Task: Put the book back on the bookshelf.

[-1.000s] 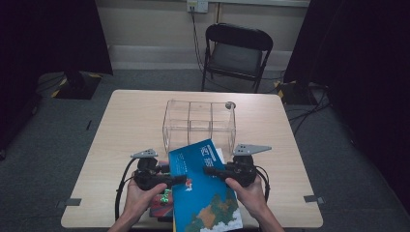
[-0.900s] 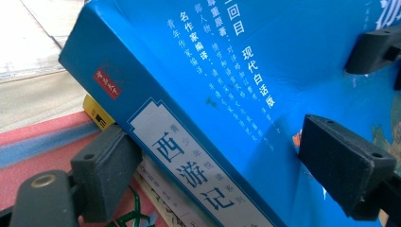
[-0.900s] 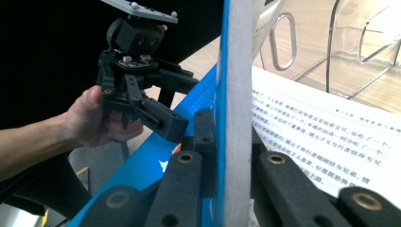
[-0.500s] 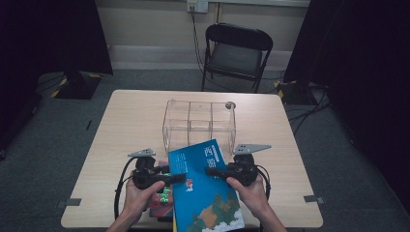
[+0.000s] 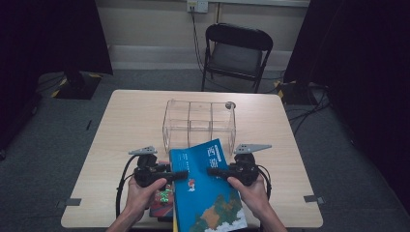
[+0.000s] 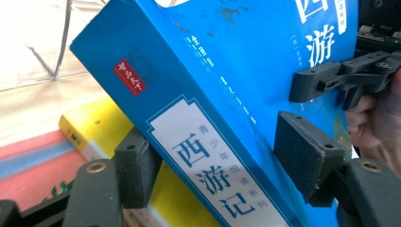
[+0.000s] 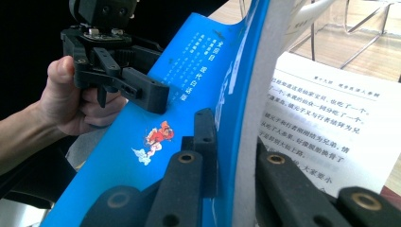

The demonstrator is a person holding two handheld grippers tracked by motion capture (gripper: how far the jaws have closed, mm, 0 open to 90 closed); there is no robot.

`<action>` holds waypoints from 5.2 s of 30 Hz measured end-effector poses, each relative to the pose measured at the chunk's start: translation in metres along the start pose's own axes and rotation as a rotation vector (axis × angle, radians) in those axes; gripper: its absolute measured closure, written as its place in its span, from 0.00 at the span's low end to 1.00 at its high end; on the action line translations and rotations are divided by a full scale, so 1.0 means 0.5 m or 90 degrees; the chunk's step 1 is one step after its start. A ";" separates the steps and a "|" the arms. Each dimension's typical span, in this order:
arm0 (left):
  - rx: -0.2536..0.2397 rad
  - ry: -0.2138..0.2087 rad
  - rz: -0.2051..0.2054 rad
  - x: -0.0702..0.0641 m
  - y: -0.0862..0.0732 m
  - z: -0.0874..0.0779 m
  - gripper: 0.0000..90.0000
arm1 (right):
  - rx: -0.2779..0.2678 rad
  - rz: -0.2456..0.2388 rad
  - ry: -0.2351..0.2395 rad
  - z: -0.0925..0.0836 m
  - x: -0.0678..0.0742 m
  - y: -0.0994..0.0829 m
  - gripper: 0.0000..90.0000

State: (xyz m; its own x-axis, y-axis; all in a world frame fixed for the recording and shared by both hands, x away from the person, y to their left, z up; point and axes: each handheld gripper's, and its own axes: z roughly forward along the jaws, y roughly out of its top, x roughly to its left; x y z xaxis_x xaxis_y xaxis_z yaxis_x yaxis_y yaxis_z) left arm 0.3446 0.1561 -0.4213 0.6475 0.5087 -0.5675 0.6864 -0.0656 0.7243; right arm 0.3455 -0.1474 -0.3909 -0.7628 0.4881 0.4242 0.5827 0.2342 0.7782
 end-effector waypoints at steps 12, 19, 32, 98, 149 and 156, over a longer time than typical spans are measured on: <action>-0.012 -0.022 0.016 -0.023 0.029 0.020 0.48 | -0.022 -0.004 0.006 -0.015 0.009 0.013 0.93; -0.016 -0.004 0.044 -0.039 0.045 0.015 0.49 | -0.040 -0.022 -0.007 -0.024 0.020 0.023 0.93; -0.063 0.000 0.110 -0.073 0.098 -0.029 0.56 | -0.112 -0.080 -0.014 -0.048 0.059 0.061 0.93; -0.146 0.026 0.275 -0.180 0.101 -0.096 0.62 | -0.129 -0.124 -0.004 -0.057 -0.017 0.080 0.28; -0.179 0.174 0.251 -0.115 0.092 -0.114 0.68 | -0.145 -0.150 -0.036 0.040 0.017 0.145 0.59; -0.184 0.178 0.251 -0.113 0.085 -0.114 0.67 | -0.140 -0.142 -0.019 0.049 0.010 0.136 0.58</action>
State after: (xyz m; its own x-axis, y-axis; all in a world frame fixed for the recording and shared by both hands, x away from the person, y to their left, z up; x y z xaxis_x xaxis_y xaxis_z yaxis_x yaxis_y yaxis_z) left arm 0.3183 0.1738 -0.3361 0.6980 0.7033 -0.1348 0.2657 -0.0796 0.9608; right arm 0.3883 -0.1085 -0.3473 -0.8543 0.4709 0.2202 0.3248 0.1528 0.9333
